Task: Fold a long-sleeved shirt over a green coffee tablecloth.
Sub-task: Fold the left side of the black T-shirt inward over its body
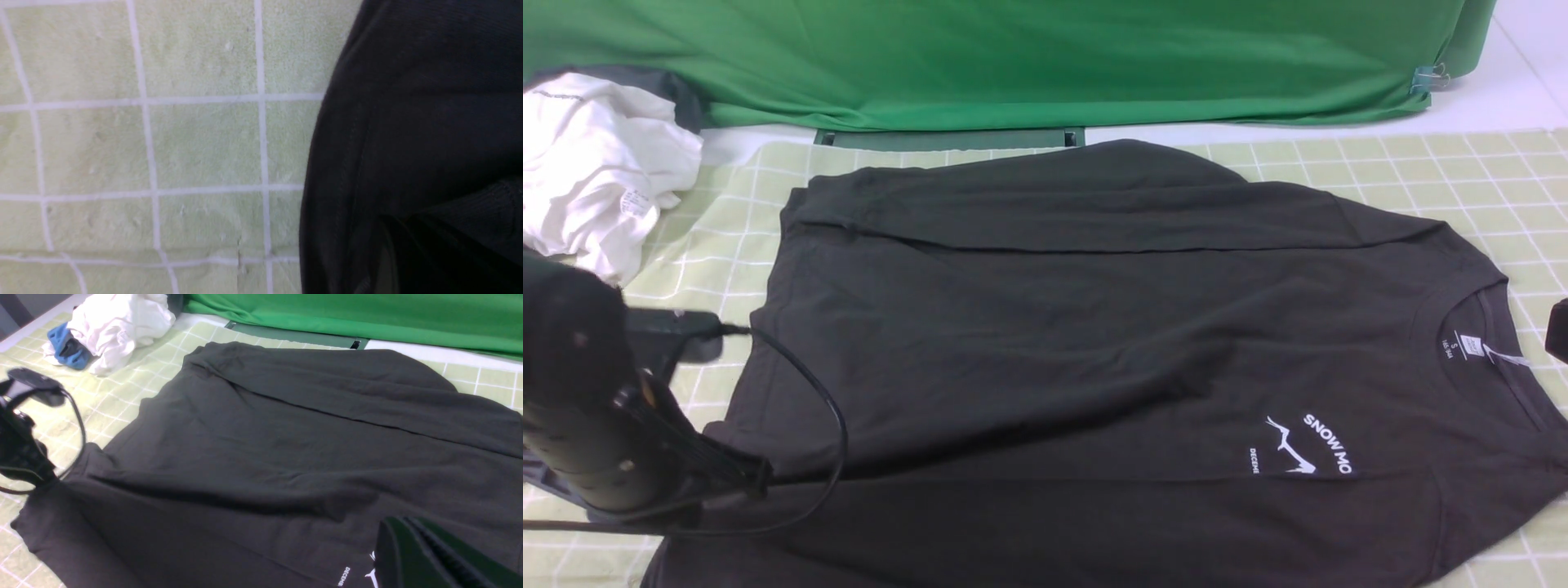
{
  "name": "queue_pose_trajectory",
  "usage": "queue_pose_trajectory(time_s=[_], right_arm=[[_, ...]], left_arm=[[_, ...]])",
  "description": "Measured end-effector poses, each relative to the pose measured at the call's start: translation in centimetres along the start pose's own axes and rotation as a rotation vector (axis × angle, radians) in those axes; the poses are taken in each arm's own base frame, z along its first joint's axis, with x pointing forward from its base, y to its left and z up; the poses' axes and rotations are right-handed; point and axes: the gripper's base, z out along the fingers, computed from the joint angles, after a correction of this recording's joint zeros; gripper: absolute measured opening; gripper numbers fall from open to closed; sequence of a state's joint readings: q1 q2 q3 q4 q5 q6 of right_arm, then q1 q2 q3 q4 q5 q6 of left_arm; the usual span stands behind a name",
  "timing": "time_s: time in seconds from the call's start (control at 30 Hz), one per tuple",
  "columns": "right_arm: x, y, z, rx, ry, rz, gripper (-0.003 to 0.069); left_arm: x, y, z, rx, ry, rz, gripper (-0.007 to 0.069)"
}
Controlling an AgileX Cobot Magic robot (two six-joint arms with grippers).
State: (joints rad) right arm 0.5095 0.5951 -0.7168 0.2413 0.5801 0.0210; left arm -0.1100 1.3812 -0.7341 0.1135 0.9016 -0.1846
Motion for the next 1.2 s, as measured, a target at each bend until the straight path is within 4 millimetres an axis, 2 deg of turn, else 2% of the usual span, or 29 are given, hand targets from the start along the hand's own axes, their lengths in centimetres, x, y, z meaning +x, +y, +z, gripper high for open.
queue_pose_trajectory(time_s=[0.17,0.3,0.37,0.4,0.43,0.47,0.6,0.7,0.73,0.8,0.83,0.9,1.1,1.2], right_arm=[[0.0,0.0,0.0,0.0,-0.001,0.0,0.0008],[-0.1,0.0,0.0,0.0,-0.006,0.0,0.0008],[-0.1,0.0,0.0,0.0,-0.01,0.0,0.0009],[-0.1,0.0,0.0,0.0,-0.011,0.0,0.0009],[-0.1,0.0,0.0,0.0,-0.012,0.0,0.0009],[-0.1,0.0,0.0,0.0,-0.013,0.0,0.0009],[-0.1,0.0,0.0,0.0,-0.014,0.0,0.0009],[-0.1,0.0,0.0,0.0,-0.014,0.0,0.001],[-0.1,0.0,0.0,0.0,-0.014,0.0,0.0011],[-0.1,0.0,0.0,0.0,-0.014,0.005,0.0013],[-0.1,0.0,0.0,0.0,-0.014,0.004,0.0013],[-0.1,0.0,0.0,0.0,-0.014,0.009,0.0015],[-0.1,0.0,0.0,0.0,-0.014,0.022,0.0023],[-0.1,0.0,0.0,0.0,-0.014,0.024,0.0032]], left_arm=[[0.2,0.3,-3.7,0.02,-0.08,-0.001,0.0016],[-1.5,0.1,-6.6,0.051,-0.225,0.046,0.0016],[-3.3,0.0,-8.4,0.063,-0.31,0.055,0.0016],[-3.4,0.0,-8.6,0.064,-0.318,0.056,0.0016],[-5.0,-0.1,-9.9,0.067,-0.371,0.054,0.0016],[-5.4,-0.1,-10.2,0.068,-0.382,0.055,0.0016],[-9.4,-0.3,-11.6,0.057,-0.459,0.076,0.0016],[-12.3,-0.5,-11.3,0.032,-0.484,0.097,0.0016],[-12.7,-0.5,-11.1,0.028,-0.485,0.099,0.0016],[-15.0,-0.8,-9.8,0.009,-0.476,0.125,0.0016],[-15.0,-0.8,-9.8,0.009,-0.476,0.125,0.0016],[-16.7,-1.1,-7.8,-0.006,-0.439,0.157,0.0016],[-18.5,-1.3,-3.5,-0.063,-0.379,0.215,0.0016],[-19.2,-1.5,-2.3,-0.058,-0.399,0.221,0.002]])
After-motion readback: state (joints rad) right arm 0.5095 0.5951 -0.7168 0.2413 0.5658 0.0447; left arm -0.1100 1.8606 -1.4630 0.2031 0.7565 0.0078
